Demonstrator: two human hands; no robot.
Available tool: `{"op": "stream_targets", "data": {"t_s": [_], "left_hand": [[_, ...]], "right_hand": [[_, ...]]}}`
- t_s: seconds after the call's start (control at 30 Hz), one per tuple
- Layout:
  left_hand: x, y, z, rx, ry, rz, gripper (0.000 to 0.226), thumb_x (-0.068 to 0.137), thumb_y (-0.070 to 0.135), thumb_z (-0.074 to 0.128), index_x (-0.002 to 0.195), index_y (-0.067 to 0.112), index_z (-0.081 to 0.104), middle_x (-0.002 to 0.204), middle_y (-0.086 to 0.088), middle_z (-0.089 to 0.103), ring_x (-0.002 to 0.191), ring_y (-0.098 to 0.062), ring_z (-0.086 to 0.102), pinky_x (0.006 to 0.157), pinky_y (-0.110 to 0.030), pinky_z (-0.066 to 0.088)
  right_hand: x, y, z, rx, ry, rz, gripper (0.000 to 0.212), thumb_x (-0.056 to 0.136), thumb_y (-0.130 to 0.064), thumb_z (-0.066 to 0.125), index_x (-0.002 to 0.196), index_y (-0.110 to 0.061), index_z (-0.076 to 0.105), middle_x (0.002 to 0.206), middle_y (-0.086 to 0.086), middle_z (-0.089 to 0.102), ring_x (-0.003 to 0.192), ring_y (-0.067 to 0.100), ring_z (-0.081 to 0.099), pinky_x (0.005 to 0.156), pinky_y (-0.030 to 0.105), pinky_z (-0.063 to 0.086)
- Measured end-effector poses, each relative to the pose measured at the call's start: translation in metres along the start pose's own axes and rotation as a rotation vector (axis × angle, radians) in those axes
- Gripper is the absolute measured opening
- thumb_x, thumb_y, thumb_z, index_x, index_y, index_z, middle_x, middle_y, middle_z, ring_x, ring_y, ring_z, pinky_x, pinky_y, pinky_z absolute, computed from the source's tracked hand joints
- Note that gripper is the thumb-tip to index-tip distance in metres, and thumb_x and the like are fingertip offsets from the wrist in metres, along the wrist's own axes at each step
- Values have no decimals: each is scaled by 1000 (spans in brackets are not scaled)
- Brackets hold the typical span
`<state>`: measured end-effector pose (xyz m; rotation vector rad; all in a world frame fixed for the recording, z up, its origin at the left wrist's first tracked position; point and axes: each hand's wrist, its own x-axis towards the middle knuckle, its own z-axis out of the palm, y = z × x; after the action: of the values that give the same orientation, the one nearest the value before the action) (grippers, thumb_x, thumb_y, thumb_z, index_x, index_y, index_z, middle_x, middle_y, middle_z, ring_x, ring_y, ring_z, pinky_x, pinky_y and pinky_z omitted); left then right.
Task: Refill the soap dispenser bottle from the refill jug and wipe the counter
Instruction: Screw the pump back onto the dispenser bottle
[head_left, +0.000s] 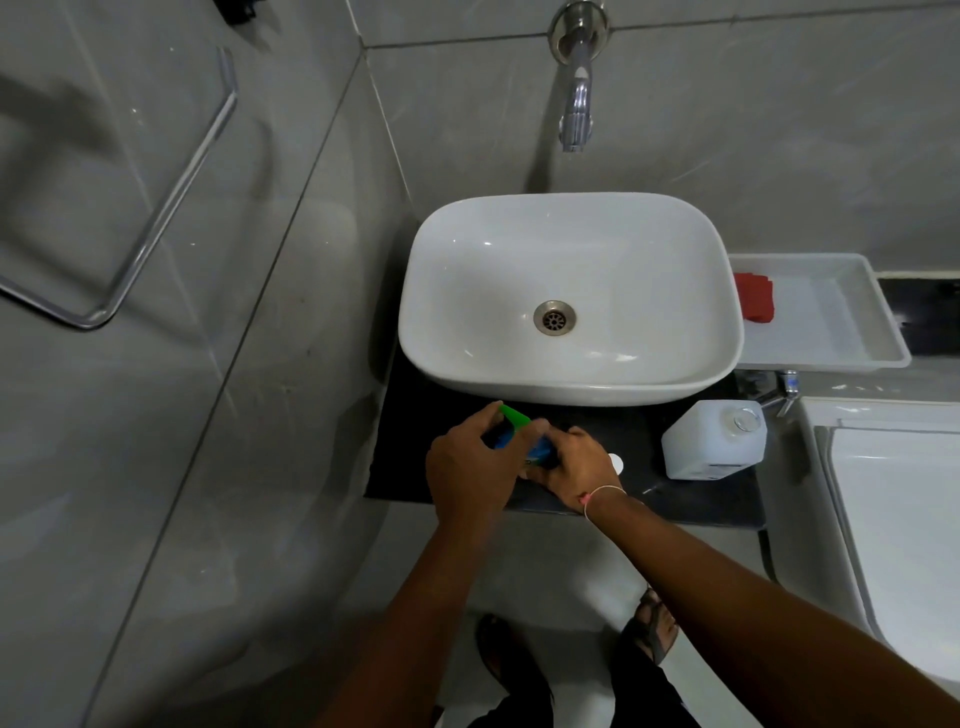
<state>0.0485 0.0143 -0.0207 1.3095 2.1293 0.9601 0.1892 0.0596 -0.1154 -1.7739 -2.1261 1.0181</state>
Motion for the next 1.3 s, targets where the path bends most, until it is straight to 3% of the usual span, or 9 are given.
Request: {"op": "stream_targets", "data": {"t_s": [0.1, 0.27, 0.43, 0.6, 0.87, 0.93, 1.03, 1.17, 1.3], "left_hand": [[3, 14, -1, 109, 87, -6, 56, 72, 69, 70, 99, 21, 80, 89, 4, 80, 83, -16, 75, 66, -26, 53], [8, 22, -2, 188, -105, 81, 28, 86, 45, 68, 85, 18, 78, 75, -1, 76, 75, -22, 72, 66, -37, 58], [16, 19, -11, 242, -317, 278, 32, 98, 28, 60, 129, 22, 68, 117, -7, 76, 107, -26, 70, 94, -37, 55], [29, 16, -21, 313, -540, 438, 35, 96, 8, 59, 127, 22, 68, 129, -2, 71, 119, -22, 65, 104, -33, 50], [51, 14, -32, 397, -733, 639, 40, 83, -8, 59, 106, 23, 72, 120, 3, 70, 110, -22, 66, 88, -27, 51], [55, 13, -31, 400, -751, 668, 41, 80, -11, 58, 101, 21, 73, 123, 1, 70, 113, -23, 65, 93, -35, 53], [58, 3, -28, 350, -764, 624, 49, 81, -12, 56, 103, 27, 74, 134, 1, 66, 124, -19, 61, 104, -34, 50], [49, -28, -22, -40, -677, 255, 68, 88, -13, 54, 140, 30, 55, 138, 0, 62, 128, -13, 59, 111, -31, 46], [35, -56, -10, -5, -629, 145, 74, 80, -3, 72, 144, 28, 51, 134, 10, 61, 126, -10, 58, 110, -35, 47]], "right_hand": [[1, 0, -1, -7, -8, 5, 64, 74, -49, 79, 130, -31, 55, 100, 8, 60, 93, 28, 60, 86, 37, 53], [3, 1, -1, -5, -34, 8, 62, 74, -48, 78, 128, -30, 55, 105, 9, 61, 97, 29, 61, 89, 40, 53], [5, 1, -2, 2, -47, 8, 61, 72, -50, 79, 126, -32, 56, 104, 8, 61, 96, 28, 61, 85, 38, 54], [7, 1, -2, 21, -62, 36, 61, 71, -48, 80, 125, -34, 56, 103, 4, 58, 96, 27, 62, 85, 35, 52], [7, 0, -4, 7, -80, 23, 57, 73, -48, 77, 124, -36, 54, 107, 6, 61, 99, 27, 62, 84, 36, 53], [7, 0, -4, 4, -80, 23, 59, 73, -48, 77, 125, -36, 54, 109, 7, 61, 100, 28, 62, 85, 37, 53], [6, 0, -5, -2, -79, 21, 64, 74, -49, 77, 130, -35, 52, 112, 7, 61, 103, 28, 61, 87, 38, 53], [5, 0, -4, -6, -65, 20, 65, 73, -49, 78, 129, -33, 52, 107, 8, 61, 101, 29, 61, 85, 37, 53], [5, 0, -2, 21, -56, 17, 59, 72, -47, 78, 125, -34, 54, 103, 8, 61, 98, 30, 62, 84, 37, 53]]}}
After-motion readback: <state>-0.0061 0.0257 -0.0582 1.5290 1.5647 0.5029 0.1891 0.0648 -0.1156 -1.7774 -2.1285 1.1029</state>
